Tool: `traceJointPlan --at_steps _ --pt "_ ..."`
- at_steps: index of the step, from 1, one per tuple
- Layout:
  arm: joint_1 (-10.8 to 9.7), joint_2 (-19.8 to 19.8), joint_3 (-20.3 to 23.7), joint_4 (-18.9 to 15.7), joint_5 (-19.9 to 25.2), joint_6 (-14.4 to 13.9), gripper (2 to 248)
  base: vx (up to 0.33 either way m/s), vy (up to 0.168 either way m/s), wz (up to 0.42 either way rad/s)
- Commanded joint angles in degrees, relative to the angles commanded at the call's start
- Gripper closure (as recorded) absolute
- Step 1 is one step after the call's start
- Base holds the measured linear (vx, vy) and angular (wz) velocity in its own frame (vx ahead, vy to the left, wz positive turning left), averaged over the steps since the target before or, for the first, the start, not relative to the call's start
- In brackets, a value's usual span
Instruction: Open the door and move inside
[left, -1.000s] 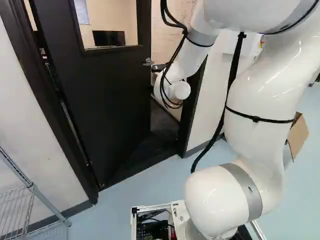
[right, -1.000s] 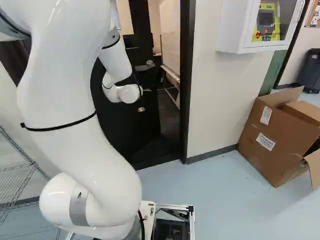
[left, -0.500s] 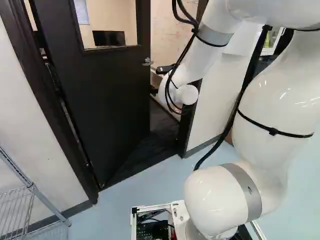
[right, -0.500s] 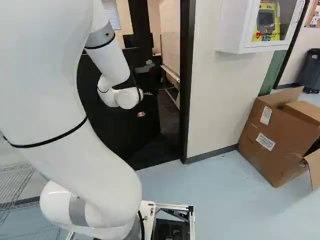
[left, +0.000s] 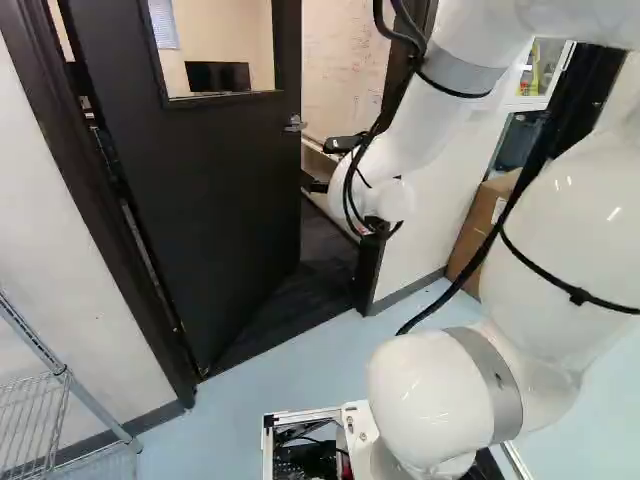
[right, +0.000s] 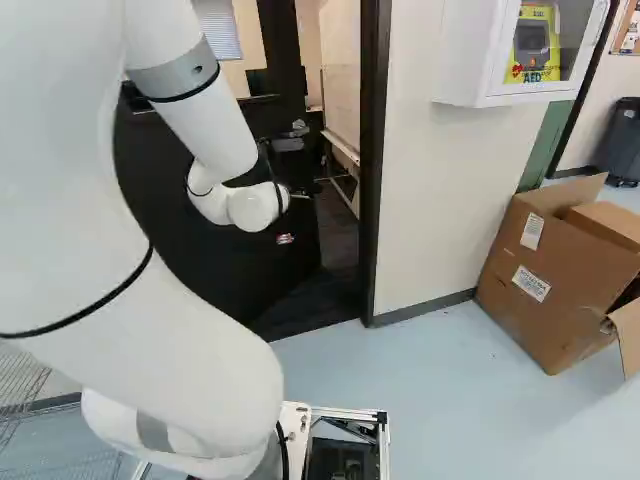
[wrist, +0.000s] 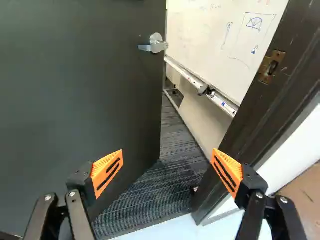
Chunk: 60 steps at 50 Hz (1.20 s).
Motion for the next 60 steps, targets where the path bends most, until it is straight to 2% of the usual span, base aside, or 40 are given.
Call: traceJointPlan --at_steps 14,60 --pt "-1.19 2.11 2.01 0.00 0.00 0.00 3 0.000 0.000 0.000" --pt "-1.26 2.23 2.13 0.00 0.00 0.00 3 0.000 0.000 0.000"
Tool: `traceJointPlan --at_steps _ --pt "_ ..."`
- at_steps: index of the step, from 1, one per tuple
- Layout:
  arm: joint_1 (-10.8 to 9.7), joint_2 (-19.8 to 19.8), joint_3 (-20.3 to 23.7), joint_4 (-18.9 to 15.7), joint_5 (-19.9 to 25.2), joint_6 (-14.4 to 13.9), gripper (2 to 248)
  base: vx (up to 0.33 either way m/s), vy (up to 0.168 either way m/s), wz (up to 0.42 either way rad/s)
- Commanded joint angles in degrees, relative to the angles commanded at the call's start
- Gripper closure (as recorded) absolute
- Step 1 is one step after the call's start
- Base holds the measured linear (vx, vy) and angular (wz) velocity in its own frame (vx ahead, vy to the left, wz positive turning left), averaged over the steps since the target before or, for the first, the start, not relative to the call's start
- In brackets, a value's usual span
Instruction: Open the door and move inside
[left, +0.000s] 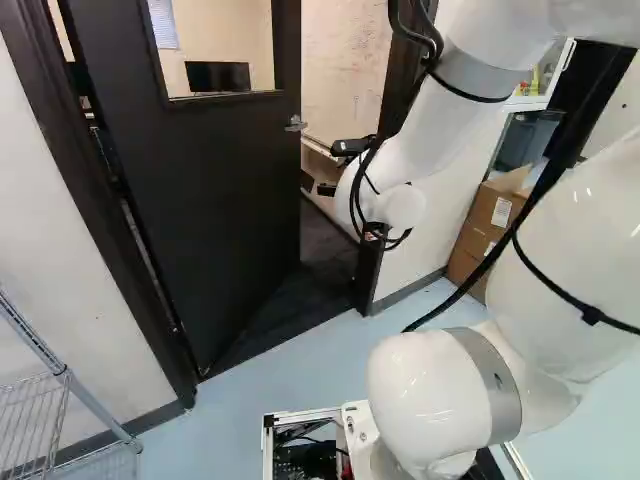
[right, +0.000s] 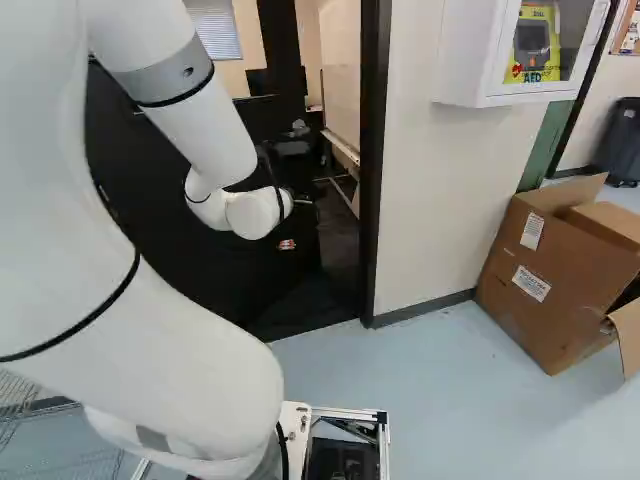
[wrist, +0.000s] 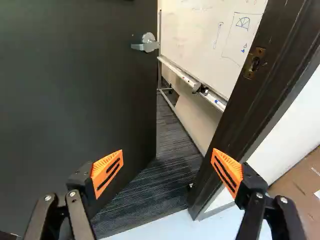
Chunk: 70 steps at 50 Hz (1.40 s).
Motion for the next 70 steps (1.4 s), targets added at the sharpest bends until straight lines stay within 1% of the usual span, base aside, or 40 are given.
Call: traceJointPlan --at_steps 20,36,70 --pt "0.00 0.00 0.00 0.00 0.00 0.00 3 0.000 0.000 0.000" --pt "0.00 0.00 0.00 0.00 0.00 0.00 3 0.017 0.015 0.080" --pt "0.00 0.00 0.00 0.00 0.00 0.00 3 0.093 0.086 0.313"
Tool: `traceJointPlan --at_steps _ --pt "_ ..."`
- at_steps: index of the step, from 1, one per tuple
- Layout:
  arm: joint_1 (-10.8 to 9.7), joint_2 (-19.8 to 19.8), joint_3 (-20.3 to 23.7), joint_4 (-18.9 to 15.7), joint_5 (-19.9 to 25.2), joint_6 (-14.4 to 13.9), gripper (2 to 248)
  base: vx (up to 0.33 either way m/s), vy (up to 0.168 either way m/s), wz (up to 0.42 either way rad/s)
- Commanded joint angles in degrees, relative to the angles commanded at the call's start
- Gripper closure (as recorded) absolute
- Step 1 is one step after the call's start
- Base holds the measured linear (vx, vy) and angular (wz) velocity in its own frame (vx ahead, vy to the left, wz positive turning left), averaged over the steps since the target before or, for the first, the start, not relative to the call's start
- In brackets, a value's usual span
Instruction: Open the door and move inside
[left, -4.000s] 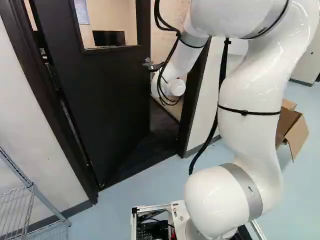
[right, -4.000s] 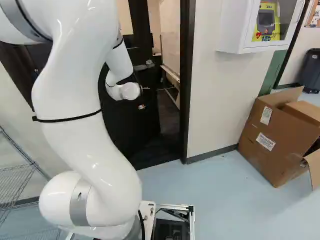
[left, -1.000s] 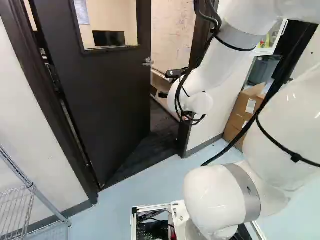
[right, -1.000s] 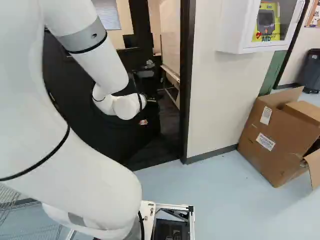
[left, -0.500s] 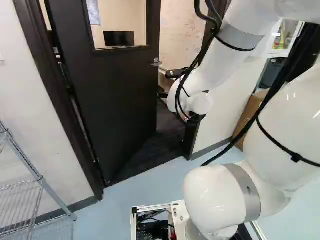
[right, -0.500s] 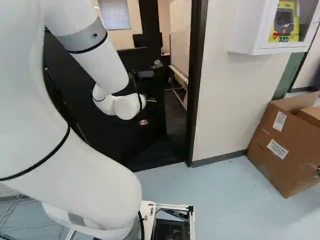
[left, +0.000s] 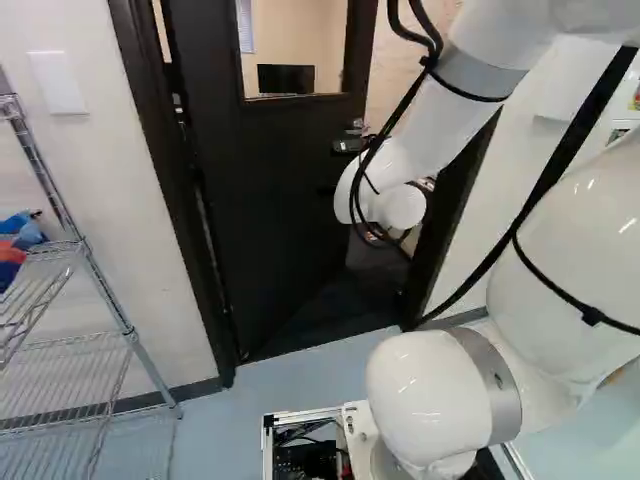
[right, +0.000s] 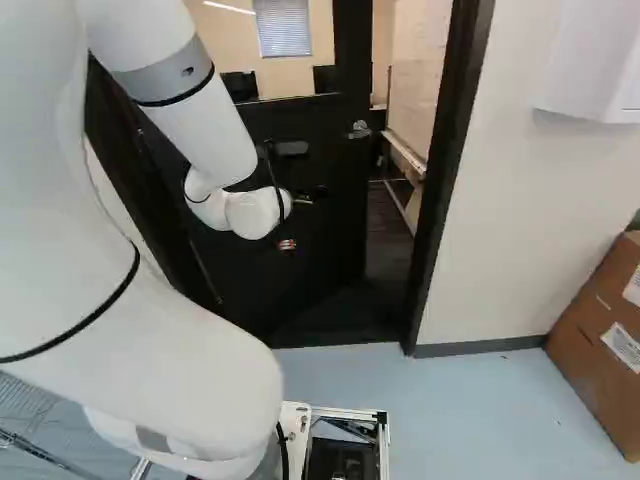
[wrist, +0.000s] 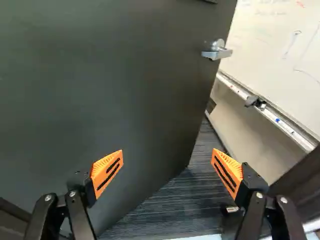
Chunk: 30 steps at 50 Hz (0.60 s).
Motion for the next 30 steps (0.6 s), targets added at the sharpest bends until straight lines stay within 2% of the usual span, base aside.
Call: traceJointPlan --at_steps 30 --pt "0.00 0.00 0.00 0.00 0.00 0.00 3 0.094 0.036 0.010"
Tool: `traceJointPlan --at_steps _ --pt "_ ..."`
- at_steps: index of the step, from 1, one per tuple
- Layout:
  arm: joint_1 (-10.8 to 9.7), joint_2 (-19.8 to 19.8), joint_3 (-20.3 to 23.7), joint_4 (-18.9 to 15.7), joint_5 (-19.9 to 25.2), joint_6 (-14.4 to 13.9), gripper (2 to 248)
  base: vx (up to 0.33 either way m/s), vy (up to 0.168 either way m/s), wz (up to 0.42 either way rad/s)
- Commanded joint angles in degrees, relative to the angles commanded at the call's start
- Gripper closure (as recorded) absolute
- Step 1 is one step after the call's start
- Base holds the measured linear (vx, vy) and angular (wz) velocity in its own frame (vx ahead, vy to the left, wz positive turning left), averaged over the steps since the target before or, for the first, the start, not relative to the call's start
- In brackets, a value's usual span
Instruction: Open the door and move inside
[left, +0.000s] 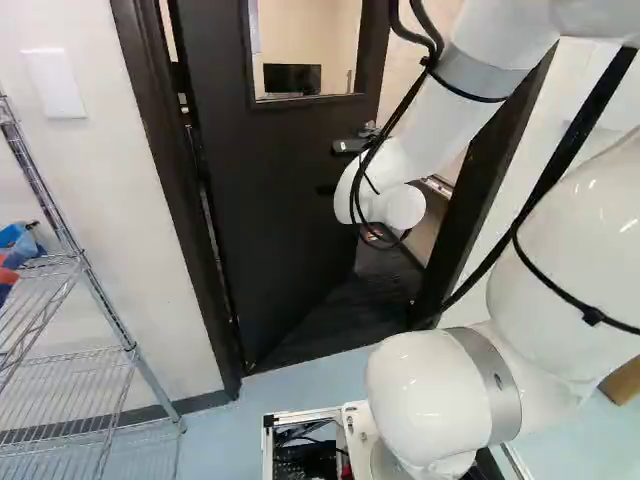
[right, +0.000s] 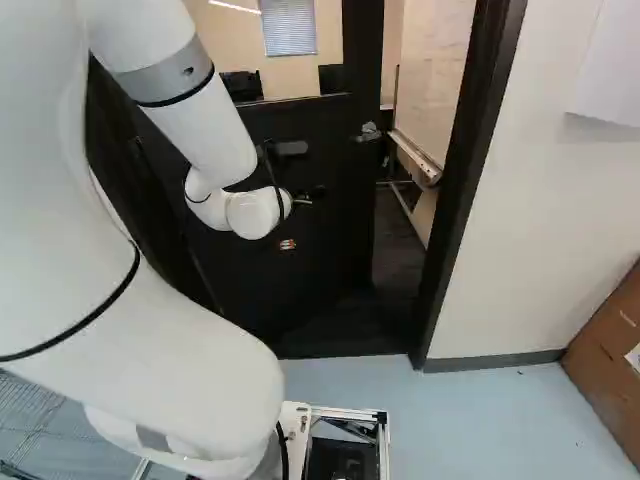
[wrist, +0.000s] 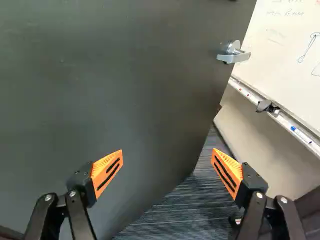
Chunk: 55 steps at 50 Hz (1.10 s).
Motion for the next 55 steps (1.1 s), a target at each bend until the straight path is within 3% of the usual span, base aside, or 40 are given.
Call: traceJointPlan --at_steps 55 --pt "0.00 0.00 0.00 0.00 0.00 0.00 3 0.082 0.031 -0.003"
